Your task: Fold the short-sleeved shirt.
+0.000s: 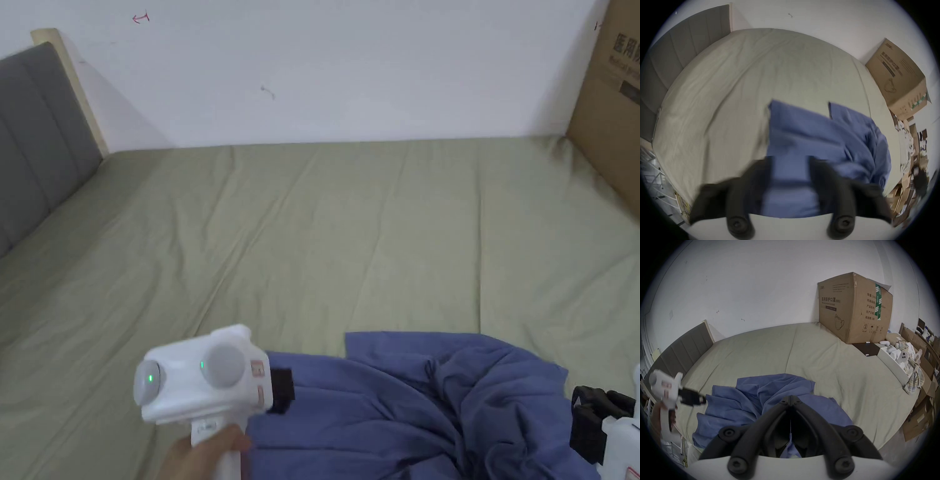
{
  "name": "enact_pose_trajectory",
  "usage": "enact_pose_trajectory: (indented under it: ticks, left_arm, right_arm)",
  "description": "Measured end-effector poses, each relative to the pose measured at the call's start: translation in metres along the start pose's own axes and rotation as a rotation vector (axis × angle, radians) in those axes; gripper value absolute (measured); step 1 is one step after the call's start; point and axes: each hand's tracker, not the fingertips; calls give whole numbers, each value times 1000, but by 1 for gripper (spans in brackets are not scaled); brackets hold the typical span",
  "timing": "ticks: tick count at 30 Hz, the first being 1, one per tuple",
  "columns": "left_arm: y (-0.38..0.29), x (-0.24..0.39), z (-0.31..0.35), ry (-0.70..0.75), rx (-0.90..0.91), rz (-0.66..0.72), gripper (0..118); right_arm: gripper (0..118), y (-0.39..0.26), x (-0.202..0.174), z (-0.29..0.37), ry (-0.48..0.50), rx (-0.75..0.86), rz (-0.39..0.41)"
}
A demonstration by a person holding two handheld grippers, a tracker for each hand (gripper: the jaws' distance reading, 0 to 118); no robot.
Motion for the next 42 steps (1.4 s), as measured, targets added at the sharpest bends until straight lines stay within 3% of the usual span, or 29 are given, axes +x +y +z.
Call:
enact_pose_trajectory:
  ticks: [1, 2, 3, 5, 8, 9, 11, 14, 15, 16, 17, 19, 22, 24, 27, 28, 29, 31, 32, 34, 36, 38, 40, 41, 42]
  left_arm:
    - [15, -1, -8, 4, -8, 13, 96]
    - [30, 0, -18, 6, -19, 27, 114]
    - [41, 1, -25, 4, -16, 22, 117]
    - [62, 4, -44, -7, -34, -2, 108]
    - [78, 6, -78, 62, -108, -21, 106]
    - [81, 6, -88, 66, -114, -16, 99]
    - [81, 2, -106, 54, -144, 31, 61]
    - [67, 3, -107, 71, -105, 21, 53]
    - [67, 8, -103, 84, -88, -19, 41]
    - [60, 4, -102, 100, -76, -41, 13]
    - [60, 8, -101, 105, -72, -57, 7]
    - [61, 9, -98, 97, -72, -38, 7]
    - [59, 8, -88, 98, -64, -56, 7]
    - [57, 3, -74, 72, -47, -42, 7]
    - [56, -2, -46, -8, 10, -9, 7]
    - [55, -5, -37, -22, 25, -12, 7]
    - [54, -6, -27, -30, 45, -13, 7]
    - [53, -7, -11, -37, 68, -18, 7]
    - [51, -10, -5, -43, 76, -19, 7]
    - [49, -13, 4, -64, 96, -16, 7]
    - [47, -17, 7, -78, 95, 2, 7]
    - [46, -19, 4, -78, 88, 9, 7]
    - [45, -20, -3, -68, 79, 7, 7]
    - [45, -21, -7, -60, 65, 9, 7]
    - [44, -22, -9, -56, 61, 11, 7]
  right_arm:
    - [0, -1, 0, -3, -2, -10, 0]
    - [0, -1, 1, -6, -5, -19, 1]
    - [0, -2, 2, -9, -7, -26, 1]
    - [0, -4, 3, -15, -9, -47, -1]
    - [0, -6, 9, -24, -9, -69, -18]
    - [0, -7, 11, -26, -11, -74, -23]
    - [0, -9, 16, -31, -22, -91, -22]
    - [0, -15, 30, -42, -37, -116, -24]
    - [0, -16, 33, -45, -38, -121, -35]
    - [0, -17, 35, -46, -35, -125, -45]
    - [0, -18, 36, -48, -29, -131, -55]
    - [0, -18, 37, -52, -24, -135, -54]
    - [0, -4, 36, -62, 15, -137, 11]
    - [0, 18, 42, -77, 90, -154, 15]
    - [0, 61, 50, -104, 170, -162, -56]
    - [7, 73, 52, -116, 212, -173, -41]
    - [28, 83, 51, -133, 229, -196, 5]
    - [89, 95, 45, -171, 193, -254, 94]
    - [93, 100, 42, -189, 164, -279, 142]
    - [93, 104, 26, -220, 141, -337, 232]
    - [93, 100, 17, -254, 180, -439, 319]
    - [93, 89, 3, -280, 104, -556, 357]
    - [93, 72, -3, -301, 91, -602, 470]
    - [93, 65, -3, -308, 105, -623, 498]
    - [92, 65, 9, -323, 126, -598, 445]
